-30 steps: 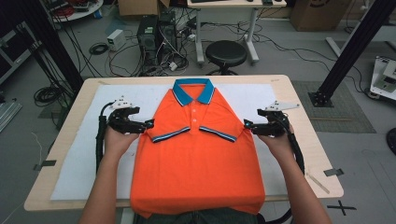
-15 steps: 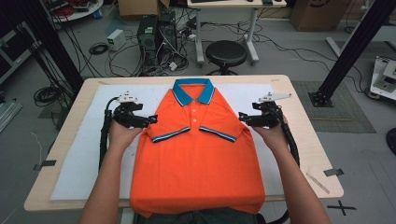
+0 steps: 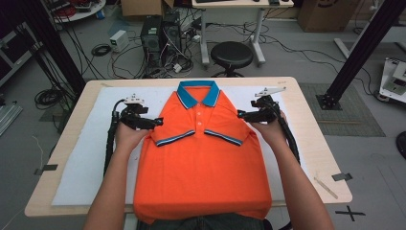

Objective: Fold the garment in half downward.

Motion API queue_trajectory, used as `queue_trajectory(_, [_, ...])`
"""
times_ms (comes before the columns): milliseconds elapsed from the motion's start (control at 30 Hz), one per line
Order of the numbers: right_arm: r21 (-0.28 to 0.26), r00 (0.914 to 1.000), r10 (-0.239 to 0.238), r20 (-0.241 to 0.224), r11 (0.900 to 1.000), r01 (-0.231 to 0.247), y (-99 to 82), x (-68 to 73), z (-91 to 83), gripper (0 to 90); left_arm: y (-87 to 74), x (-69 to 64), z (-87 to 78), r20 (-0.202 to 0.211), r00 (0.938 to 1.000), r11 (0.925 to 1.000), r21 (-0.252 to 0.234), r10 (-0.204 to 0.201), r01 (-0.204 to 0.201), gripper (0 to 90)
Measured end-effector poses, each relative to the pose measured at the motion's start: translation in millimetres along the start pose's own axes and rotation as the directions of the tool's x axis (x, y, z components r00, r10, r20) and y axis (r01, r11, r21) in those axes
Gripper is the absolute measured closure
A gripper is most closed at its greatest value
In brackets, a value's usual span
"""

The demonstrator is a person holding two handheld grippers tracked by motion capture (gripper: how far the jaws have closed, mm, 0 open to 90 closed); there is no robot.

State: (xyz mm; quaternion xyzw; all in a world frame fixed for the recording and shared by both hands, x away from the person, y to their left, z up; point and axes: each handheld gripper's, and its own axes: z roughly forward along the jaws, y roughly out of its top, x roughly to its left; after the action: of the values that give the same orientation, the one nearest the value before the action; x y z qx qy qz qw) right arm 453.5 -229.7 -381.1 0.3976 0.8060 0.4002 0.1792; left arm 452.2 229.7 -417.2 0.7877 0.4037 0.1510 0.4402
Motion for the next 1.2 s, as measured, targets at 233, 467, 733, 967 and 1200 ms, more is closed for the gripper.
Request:
queue_trajectory(233, [0.038,1.0,0.003,0.0,0.9993,-0.003,7.0,-1.9,18.8,24.8,-6.3,8.8,13.3,0.0,0.9997,0.9997,0.007,-0.023,0.023,10.7])
queue_trajectory(467, [0.056,0.9998,0.016,0.014,0.9983,-0.017,8.6,-7.5,35.1,24.9,-6.4,11.9,28.3,0.004,0.9997,0.9984,0.051,-0.023,0.023,10.6])
queue_trajectory(733, [0.132,0.998,0.037,0.051,0.9903,-0.043,1.5,-15.4,61.7,27.6,-6.0,15.9,43.2,-0.054,0.9974,0.9963,0.069,-0.048,0.051,10.7])
queue_trajectory(967, [0.25,0.998,0.042,0.047,0.9669,-0.053,-11.3,-11.4,81.4,50.2,-10.3,13.1,49.3,-0.077,0.9967,0.9929,0.113,-0.026,0.035,18.0])
queue_trajectory(1200, [0.242,0.9981,0.062,0.005,0.9684,-0.061,-14.9,-15.0,75.8,77.5,-13.3,3.7,45.6,-0.085,0.9964,0.9967,0.08,-0.004,0.011,53.6])
